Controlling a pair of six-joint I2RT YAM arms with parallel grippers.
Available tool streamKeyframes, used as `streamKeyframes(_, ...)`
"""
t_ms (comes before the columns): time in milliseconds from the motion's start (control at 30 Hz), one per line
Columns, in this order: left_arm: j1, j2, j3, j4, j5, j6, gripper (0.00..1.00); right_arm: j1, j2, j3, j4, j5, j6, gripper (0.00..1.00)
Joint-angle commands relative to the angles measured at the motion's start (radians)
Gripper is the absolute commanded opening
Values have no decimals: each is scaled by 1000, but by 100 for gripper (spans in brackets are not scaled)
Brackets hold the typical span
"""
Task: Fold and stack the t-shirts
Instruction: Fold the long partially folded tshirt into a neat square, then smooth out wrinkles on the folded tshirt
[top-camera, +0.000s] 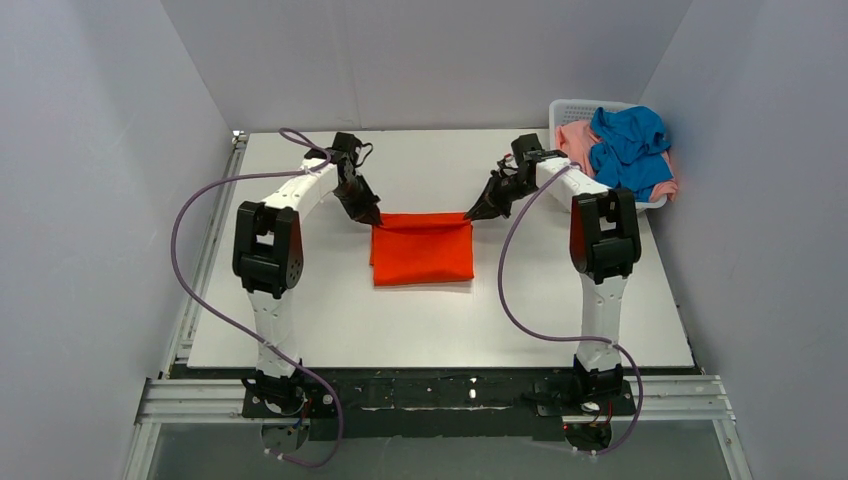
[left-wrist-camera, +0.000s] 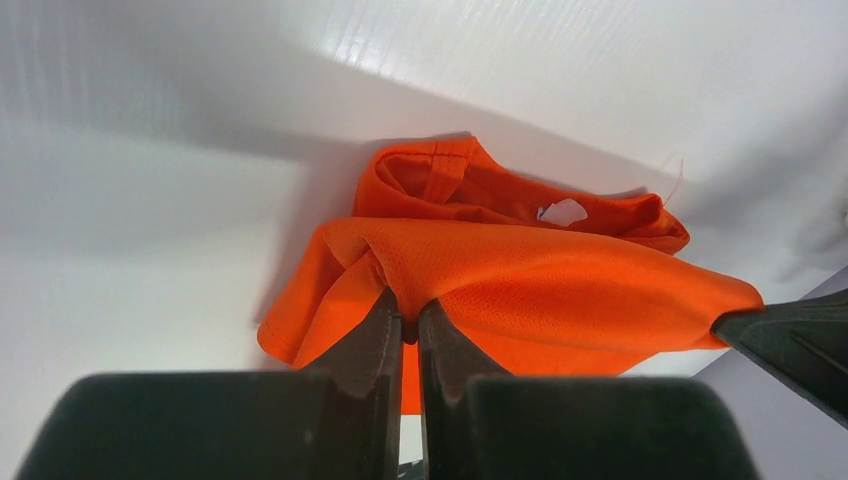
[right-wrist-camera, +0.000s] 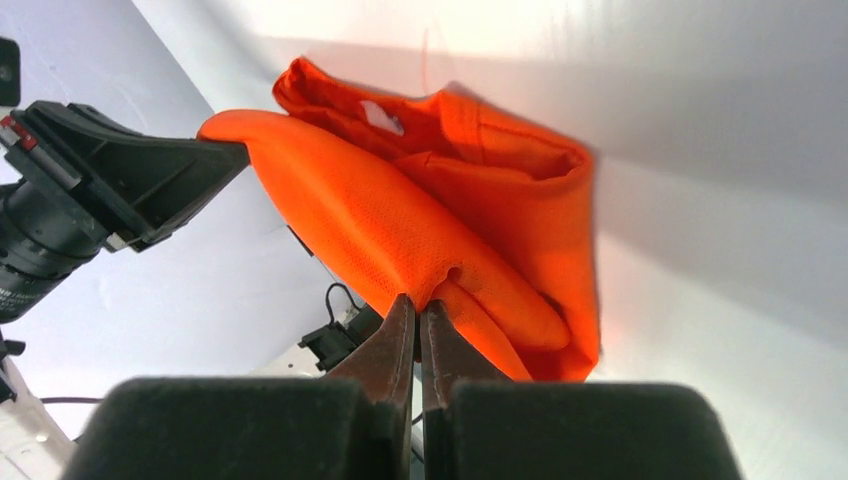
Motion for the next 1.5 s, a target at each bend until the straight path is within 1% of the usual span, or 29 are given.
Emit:
streamKeyframes(0, 14, 32, 49, -108, 4, 19, 2, -31, 37, 44, 53, 32, 11, 1)
streamKeyframes(33, 15, 42, 58, -106, 12, 18, 6, -32, 43, 46, 61, 35, 11, 3)
streamKeyframes(67, 14, 52, 66, -104, 17, 16, 11, -33, 51, 50, 66, 38, 10, 10)
streamKeyframes(133, 16, 66, 88, -101, 25, 15, 17, -37, 78, 91, 49, 42, 0, 25)
streamKeyframes(233, 16, 71, 139, -111, 33, 28, 46, -45, 100, 196, -70, 93, -48, 43)
streamKeyframes(267, 15, 68, 156, -115, 39, 33, 59, -45, 95, 223, -98, 113, -62, 51)
streamKeyframes(300, 16, 62, 170, -120, 44, 34, 70, -45, 83, 238, -121, 129, -72, 61)
streamKeyframes(333, 16, 53, 180, -126, 47, 38, 92, -45, 65, 243, -135, 148, -78, 69)
streamKeyframes(367, 16, 43, 187, -130, 49, 42, 97, -45, 40, 237, -143, 168, -81, 74)
streamKeyframes(433, 16, 13, 186, -137, 65, 42, 98, -44, -22, 200, -143, 219, -81, 78)
streamKeyframes(500, 14, -24, 159, -116, 90, 38, 98, -39, -92, 135, -106, 239, -85, 80)
streamKeyframes(567, 8, -49, 115, -85, 140, 28, 98, -26, -151, 61, -48, 192, -86, 80)
streamKeyframes(633, 1, -62, 76, -41, 178, 15, 98, 4, -188, -20, 25, 107, -83, 81)
streamKeyframes(700, -8, -51, 62, 2, 200, 10, 98, 38, -183, -37, 78, 28, -79, 81)
streamKeyframes(833, -10, 36, 102, 47, 205, -8, 98, 66, -70, 52, 110, -12, -60, 81)
streamKeyframes(933, -11, 132, 173, 55, 197, -16, 98, 61, 19, 106, 166, -6, -11, 82)
streamKeyframes(1033, -10, 250, 268, -4, 167, -11, 98, 53, 111, 154, 218, 19, 29, 82)
streamKeyframes(1100, -11, 300, 311, -55, 160, -8, 98, 49, 175, 196, 188, 44, 35, 81)
streamKeyframes(1133, -10, 312, 309, -63, 159, -7, 98, 48, 203, 212, 171, 48, 29, 81)
streamKeyframes(1233, -10, 299, 228, -43, 136, -7, 98, 48, 241, 179, 169, 51, 24, 80)
streamKeyframes(1300, -8, 283, 190, -45, 117, 0, 98, 44, 238, 164, 177, 37, 15, 79)
streamKeyframes(1333, -9, 273, 179, -49, 108, 3, 98, 44, 232, 168, 164, 57, 14, 79)
streamKeyframes(1467, -9, 223, 217, -80, 104, 26, 98, 41, 179, 256, 31, 110, -58, 80)
